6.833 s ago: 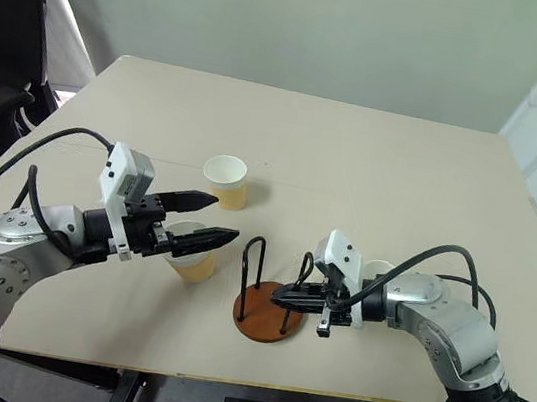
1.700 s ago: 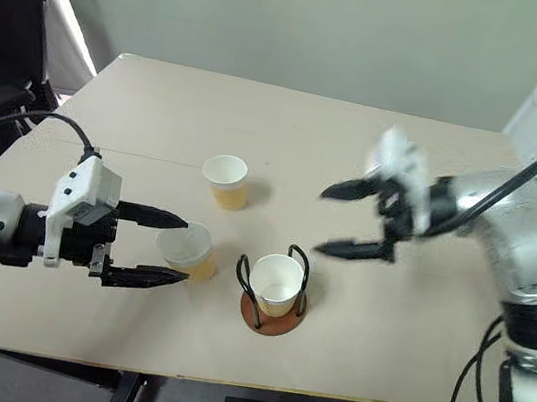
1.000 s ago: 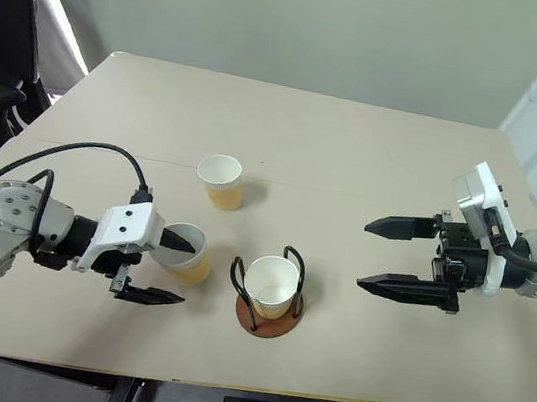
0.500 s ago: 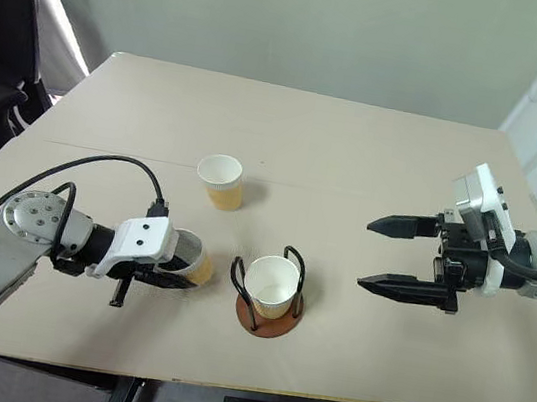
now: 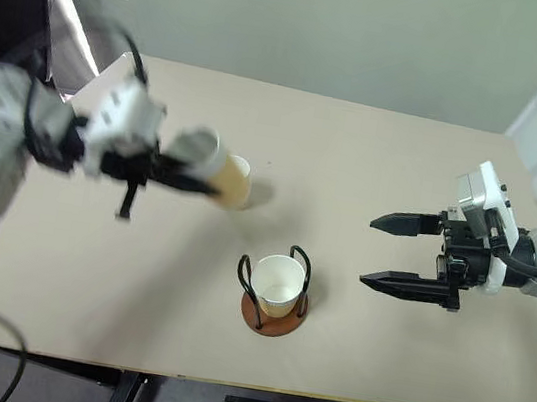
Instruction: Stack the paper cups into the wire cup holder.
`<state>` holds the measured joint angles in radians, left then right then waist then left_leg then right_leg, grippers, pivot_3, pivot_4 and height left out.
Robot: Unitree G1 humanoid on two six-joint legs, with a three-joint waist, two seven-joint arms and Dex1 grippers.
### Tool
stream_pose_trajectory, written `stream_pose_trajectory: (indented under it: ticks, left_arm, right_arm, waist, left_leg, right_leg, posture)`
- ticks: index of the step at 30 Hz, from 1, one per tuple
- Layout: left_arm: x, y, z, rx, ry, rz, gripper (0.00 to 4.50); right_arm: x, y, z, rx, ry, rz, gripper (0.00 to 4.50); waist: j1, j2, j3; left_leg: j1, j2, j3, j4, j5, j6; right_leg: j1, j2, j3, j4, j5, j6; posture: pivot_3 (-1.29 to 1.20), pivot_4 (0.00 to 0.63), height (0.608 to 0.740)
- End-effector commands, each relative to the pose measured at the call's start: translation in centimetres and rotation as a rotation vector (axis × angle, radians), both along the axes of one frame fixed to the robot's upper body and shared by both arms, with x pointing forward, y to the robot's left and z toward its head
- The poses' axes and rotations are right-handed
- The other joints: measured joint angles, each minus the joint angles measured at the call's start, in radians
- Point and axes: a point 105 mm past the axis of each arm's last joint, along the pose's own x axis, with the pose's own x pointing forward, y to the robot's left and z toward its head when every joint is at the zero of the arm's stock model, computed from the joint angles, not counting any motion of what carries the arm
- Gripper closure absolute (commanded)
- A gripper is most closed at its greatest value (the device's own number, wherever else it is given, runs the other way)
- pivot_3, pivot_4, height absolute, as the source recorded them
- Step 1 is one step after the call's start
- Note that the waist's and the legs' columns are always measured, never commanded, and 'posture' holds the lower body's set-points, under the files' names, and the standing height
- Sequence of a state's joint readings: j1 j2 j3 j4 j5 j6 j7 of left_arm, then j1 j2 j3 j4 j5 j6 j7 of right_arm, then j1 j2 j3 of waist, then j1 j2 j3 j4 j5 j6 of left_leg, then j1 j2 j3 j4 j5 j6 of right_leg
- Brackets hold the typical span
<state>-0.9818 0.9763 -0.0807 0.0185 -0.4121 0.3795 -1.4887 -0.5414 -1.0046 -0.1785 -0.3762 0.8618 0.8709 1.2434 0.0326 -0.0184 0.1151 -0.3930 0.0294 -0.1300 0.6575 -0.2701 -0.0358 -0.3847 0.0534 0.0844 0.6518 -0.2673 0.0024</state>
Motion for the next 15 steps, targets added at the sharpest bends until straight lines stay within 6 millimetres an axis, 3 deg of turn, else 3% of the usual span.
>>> stream_pose_trajectory:
  ticks: [1,3,5,9,15]
  left_arm:
    - [-1.5,-2.7,2.3,-0.024,-0.008,-0.239,4.45]
    - [-2.9,-4.8,2.0,-0.017,0.036,-0.382,4.45]
    - [-3.7,-5.9,0.5,0.035,0.081,-0.461,4.45]
    - [-4.6,-6.9,-1.7,0.122,0.145,-0.547,4.45]
    - [-4.8,-7.1,-3.3,0.221,0.150,-0.595,4.45]
  right_arm:
    - [-0.4,-0.1,1.2,0.002,-0.060,-0.002,0.07]
    - [-0.4,0.0,1.2,0.001,-0.065,-0.009,0.07]
    - [-0.4,0.0,1.2,0.002,-0.068,-0.015,0.07]
    - [-0.6,0.1,1.2,-0.001,-0.071,-0.030,0.07]
    - [-0.7,0.0,1.2,-0.005,-0.073,-0.054,0.07]
  waist:
    - [-0.001,0.001,0.000]
    - [-0.003,0.001,0.000]
    - [-0.004,0.001,0.000]
    - [-0.009,0.001,0.000]
    - [-0.008,0.001,0.000]
  left_leg:
    - [0.000,0.000,0.000,0.001,0.000,0.000]
    - [-0.001,-0.001,0.001,0.005,0.000,0.000]
    - [-0.002,-0.001,0.001,0.006,-0.001,-0.001]
    - [-0.003,-0.001,0.001,0.007,-0.001,-0.001]
    - [-0.004,-0.001,0.001,0.006,-0.001,-0.001]
  right_leg:
    - [0.001,-0.001,0.000,0.000,-0.001,0.001]
    - [0.001,-0.002,0.000,0.000,-0.002,0.003]
    - [0.001,-0.002,0.001,0.000,-0.003,0.005]
    - [-0.001,-0.002,0.002,0.000,-0.004,0.007]
    - [-0.001,-0.002,0.002,0.000,-0.005,0.008]
  posture:
    - [0.00,0.150,0.740]
    - [0.00,0.150,0.740]
    - [0.00,0.150,0.740]
    - [0.00,0.150,0.740]
    - [0.00,0.150,0.740]
